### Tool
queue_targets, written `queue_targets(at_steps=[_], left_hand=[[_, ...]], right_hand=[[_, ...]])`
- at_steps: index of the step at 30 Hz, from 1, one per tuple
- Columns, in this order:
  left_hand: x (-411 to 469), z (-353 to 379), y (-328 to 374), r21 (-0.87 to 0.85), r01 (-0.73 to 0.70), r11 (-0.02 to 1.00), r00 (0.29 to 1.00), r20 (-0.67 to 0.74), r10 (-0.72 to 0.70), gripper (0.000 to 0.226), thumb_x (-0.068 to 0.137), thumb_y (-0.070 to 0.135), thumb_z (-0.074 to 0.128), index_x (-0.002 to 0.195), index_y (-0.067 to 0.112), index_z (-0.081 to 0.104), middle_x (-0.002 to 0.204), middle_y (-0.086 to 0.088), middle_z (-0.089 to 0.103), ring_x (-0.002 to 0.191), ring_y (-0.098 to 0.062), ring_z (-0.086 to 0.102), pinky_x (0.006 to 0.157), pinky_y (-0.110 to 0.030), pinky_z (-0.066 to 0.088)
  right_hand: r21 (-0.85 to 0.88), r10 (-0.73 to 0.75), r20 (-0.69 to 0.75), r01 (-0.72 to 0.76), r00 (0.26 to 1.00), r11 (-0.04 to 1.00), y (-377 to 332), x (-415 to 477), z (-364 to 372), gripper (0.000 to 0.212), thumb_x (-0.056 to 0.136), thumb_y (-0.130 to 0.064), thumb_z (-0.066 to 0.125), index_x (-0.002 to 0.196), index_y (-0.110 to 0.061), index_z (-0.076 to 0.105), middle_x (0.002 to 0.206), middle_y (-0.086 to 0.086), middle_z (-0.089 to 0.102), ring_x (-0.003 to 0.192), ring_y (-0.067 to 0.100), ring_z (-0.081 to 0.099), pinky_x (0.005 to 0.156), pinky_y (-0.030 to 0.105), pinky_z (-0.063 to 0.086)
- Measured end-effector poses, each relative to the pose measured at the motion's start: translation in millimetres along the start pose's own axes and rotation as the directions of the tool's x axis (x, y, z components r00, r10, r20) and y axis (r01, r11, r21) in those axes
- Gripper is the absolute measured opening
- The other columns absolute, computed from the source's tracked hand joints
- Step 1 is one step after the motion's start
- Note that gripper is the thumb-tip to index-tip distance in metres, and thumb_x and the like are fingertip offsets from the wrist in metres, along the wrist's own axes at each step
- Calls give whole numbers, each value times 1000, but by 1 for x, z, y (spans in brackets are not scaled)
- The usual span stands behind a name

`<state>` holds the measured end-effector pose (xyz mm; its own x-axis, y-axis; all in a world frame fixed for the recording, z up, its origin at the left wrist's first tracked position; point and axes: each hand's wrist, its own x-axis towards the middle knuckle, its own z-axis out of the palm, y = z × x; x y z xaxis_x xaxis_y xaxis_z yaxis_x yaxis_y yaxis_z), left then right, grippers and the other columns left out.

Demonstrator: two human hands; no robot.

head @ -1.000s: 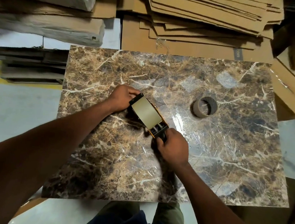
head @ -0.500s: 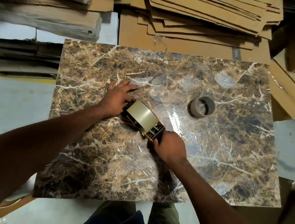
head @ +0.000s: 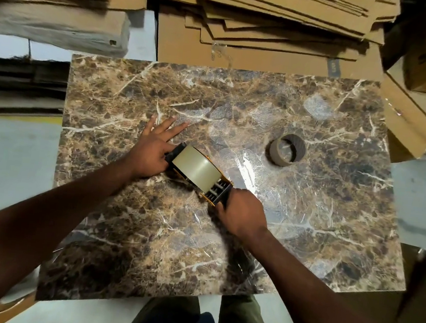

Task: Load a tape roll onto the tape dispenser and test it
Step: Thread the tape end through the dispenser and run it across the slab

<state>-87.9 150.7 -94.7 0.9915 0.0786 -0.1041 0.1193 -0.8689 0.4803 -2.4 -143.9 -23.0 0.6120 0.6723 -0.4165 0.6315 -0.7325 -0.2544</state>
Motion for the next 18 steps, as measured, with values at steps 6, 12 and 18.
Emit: queue_targets(at_steps=[6,12,18], left_hand=[[-6,1,-2,253,-18,967,996,86,-4,45,88,42,76,132,34,74,179,4,5,166,-26,-2,127,-70,2],[-15,2,13,423,72,903,981,134,-140,54,95,53,63,146,35,61,179,5,-13,164,-26,-15,128,-68,2],[-26,-7,33,389,116,914,968,161,-191,63,102,74,26,162,56,23,178,-2,-16,164,-32,-14,125,-74,1]], right_hand=[[16,13,15,-13,1000,1000,-1,-5,-5,36,96,-45,55,103,-13,68,92,12,72,84,30,68,72,37,56],[30,11,25,-12,1000,999,0,-13,-6,37,98,-44,55,108,-11,67,96,12,72,90,31,67,75,37,53],[-7,27,56,-26,998,1000,26,-30,-9,36,97,-43,56,109,-11,67,99,13,72,95,32,66,77,38,53]])
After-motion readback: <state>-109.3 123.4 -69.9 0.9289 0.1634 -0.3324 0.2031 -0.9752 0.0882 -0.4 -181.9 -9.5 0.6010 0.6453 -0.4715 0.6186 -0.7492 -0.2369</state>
